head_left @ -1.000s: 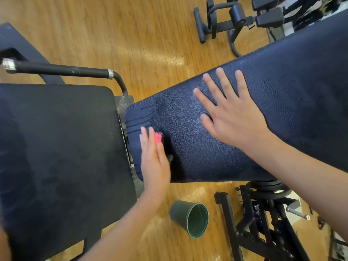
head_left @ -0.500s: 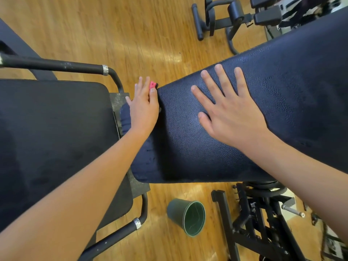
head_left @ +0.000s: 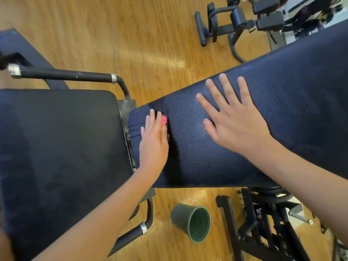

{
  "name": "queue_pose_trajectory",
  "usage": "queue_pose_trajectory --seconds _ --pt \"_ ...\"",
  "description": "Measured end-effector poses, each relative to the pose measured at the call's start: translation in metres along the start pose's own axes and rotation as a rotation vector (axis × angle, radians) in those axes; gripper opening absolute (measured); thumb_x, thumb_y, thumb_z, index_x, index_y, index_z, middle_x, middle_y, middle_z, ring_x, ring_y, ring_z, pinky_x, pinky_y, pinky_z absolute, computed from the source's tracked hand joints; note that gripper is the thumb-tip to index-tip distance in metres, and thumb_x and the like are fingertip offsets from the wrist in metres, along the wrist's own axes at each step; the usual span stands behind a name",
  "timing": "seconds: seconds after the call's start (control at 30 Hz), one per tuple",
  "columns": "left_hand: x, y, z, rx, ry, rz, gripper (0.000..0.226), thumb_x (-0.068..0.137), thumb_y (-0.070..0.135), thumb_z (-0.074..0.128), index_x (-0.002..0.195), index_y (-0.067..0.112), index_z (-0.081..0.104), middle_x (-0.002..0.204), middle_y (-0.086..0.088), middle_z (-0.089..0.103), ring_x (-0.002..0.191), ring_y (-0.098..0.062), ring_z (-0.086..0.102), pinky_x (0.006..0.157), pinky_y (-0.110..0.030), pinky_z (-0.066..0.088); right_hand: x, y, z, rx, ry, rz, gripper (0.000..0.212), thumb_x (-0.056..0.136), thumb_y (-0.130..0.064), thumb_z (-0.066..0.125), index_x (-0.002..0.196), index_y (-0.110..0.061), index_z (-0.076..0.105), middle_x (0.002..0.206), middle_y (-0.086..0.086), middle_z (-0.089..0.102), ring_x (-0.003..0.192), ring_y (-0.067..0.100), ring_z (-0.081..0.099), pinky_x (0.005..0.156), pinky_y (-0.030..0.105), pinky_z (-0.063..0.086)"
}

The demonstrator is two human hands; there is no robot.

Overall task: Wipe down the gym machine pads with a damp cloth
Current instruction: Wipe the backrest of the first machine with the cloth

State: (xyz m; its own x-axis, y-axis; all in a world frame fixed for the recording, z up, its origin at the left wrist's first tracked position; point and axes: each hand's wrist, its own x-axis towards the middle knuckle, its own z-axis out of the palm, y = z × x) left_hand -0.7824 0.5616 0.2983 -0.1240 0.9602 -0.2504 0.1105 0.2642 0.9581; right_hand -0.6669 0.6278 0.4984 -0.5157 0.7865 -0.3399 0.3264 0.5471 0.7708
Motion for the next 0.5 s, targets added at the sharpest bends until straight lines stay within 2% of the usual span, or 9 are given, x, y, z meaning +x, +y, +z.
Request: queue_pose_trajectory --seconds 0.1,0.2,0.37,0.5 --pt "0.007 0.000 -0.007 -0.024 -0.009 0.038 0.049 0.112 0.027 0.030 0.161 0.020 0.028 0.171 0.006 0.009 0.158 -0.011 0.003 0.127 -0.044 0.011 0.000 0.000 -0.001 0.005 0.006 0.007 0.065 0.106 -0.048 0.020 0.164 -0.018 0.019 0.170 0.019 0.012 0.156 0.044 0.004 0.123 0.066 0.003" --pt "0.033 0.012 -0.012 -0.087 0.066 0.005 0.049 0.113 0.028 0.031 0.161 0.020 0.029 0.171 0.006 0.009 0.158 -0.013 0.004 0.126 -0.046 0.008 0.001 0.000 -0.001 0.004 0.011 0.007 0.065 0.106 -0.048 0.021 0.164 -0.018 0.019 0.170 0.019 0.011 0.156 0.044 0.004 0.123 0.066 0.003" --pt "0.050 0.018 -0.010 -0.108 0.023 0.002 0.049 0.112 0.027 0.034 0.161 0.022 0.028 0.171 0.006 0.008 0.158 -0.014 0.003 0.125 -0.053 0.020 0.001 0.000 0.000 0.016 0.015 0.005 0.064 0.106 -0.047 0.021 0.164 -0.018 0.019 0.170 0.019 0.012 0.156 0.045 0.004 0.123 0.066 0.004" --pt "0.031 0.010 -0.006 -0.068 -0.001 -0.001 0.051 0.112 0.027 0.034 0.162 0.024 0.025 0.171 0.009 0.006 0.158 -0.013 0.003 0.121 -0.045 0.028 0.000 0.000 0.001 0.014 0.011 0.009 0.064 0.106 -0.048 0.021 0.164 -0.018 0.019 0.170 0.019 0.010 0.156 0.045 0.003 0.123 0.066 0.004"
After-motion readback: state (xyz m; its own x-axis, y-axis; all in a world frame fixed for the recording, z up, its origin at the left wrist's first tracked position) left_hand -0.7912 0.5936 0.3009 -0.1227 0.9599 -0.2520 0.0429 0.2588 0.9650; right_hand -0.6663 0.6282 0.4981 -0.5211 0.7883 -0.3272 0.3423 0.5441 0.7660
